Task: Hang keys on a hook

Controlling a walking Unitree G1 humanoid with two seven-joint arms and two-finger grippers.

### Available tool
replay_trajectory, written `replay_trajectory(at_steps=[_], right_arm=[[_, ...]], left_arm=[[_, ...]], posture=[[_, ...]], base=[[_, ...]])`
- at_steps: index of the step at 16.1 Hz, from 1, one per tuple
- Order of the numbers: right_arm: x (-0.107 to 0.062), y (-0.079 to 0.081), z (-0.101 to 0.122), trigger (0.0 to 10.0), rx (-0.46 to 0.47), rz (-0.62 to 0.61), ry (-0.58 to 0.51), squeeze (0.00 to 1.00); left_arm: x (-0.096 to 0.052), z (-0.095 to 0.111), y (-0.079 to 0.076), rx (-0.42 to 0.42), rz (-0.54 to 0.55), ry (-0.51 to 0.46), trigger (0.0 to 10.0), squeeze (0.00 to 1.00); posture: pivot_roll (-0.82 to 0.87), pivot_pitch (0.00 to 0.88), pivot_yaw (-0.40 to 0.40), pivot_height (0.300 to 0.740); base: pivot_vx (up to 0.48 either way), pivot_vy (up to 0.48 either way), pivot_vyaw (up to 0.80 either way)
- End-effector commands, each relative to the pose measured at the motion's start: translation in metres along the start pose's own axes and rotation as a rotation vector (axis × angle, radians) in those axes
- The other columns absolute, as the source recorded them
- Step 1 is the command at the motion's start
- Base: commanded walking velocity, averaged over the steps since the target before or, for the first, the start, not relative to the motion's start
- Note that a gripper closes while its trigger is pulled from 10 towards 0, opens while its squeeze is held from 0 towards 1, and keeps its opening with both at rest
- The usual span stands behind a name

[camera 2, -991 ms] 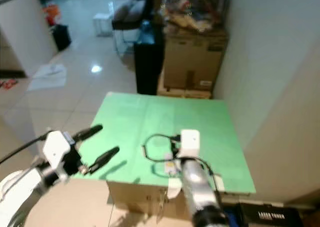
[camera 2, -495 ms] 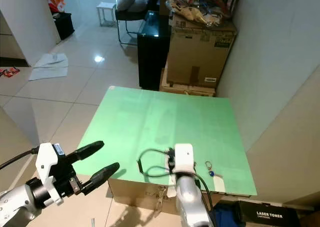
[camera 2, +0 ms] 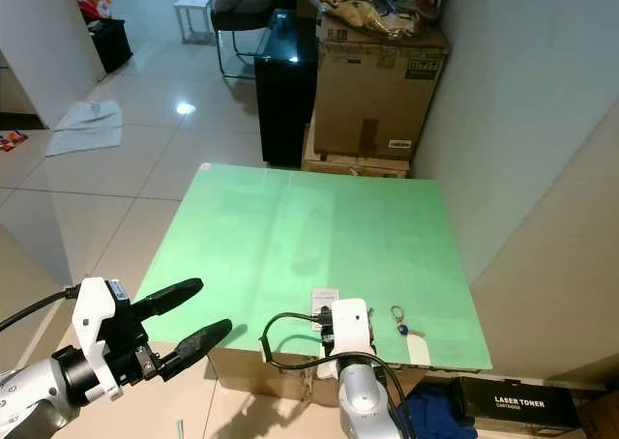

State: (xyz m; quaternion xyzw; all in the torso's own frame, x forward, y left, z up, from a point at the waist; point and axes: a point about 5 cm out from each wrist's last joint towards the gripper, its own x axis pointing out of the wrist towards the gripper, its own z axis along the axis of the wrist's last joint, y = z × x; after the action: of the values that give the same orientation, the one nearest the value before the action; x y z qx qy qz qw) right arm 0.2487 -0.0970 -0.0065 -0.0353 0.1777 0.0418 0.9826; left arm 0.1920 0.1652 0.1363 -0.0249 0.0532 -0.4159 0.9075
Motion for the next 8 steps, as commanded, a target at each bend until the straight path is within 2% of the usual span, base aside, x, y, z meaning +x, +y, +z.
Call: replay_trajectory(at_steps=[1,3,8], right_arm=[[-0.0071,0.0345,-0.0076,10.0,0.046,0.094,0.045,0.00],[-0.0070,0.0387,-0.0101,10.0,0.030,0.125,0.069,0.00],[-0.0075,0.0374,-0.0174,10.0,0.033,0.124,0.110,0.00]], left_arm=[[0.0011,0.0033,-0.0047,-0.002,-0.013,-0.012,10.0,0.00],[0.0037,0.0016,-0.0077,-0.006,-0.020,-0.015,10.0,0.00],[0.0042,-0.0017,-0.0104,-0.017,-0.020,-0.011,10.0,0.00]], posture=[[0.07,0.112,0.012,0.732],[0.08,0.106,0.006,0.732],[0.08,0.103,0.000,0.732]], base=[[0.000,0.000,0.00],[0.000,0.000,0.00],[0.000,0.000,0.00]])
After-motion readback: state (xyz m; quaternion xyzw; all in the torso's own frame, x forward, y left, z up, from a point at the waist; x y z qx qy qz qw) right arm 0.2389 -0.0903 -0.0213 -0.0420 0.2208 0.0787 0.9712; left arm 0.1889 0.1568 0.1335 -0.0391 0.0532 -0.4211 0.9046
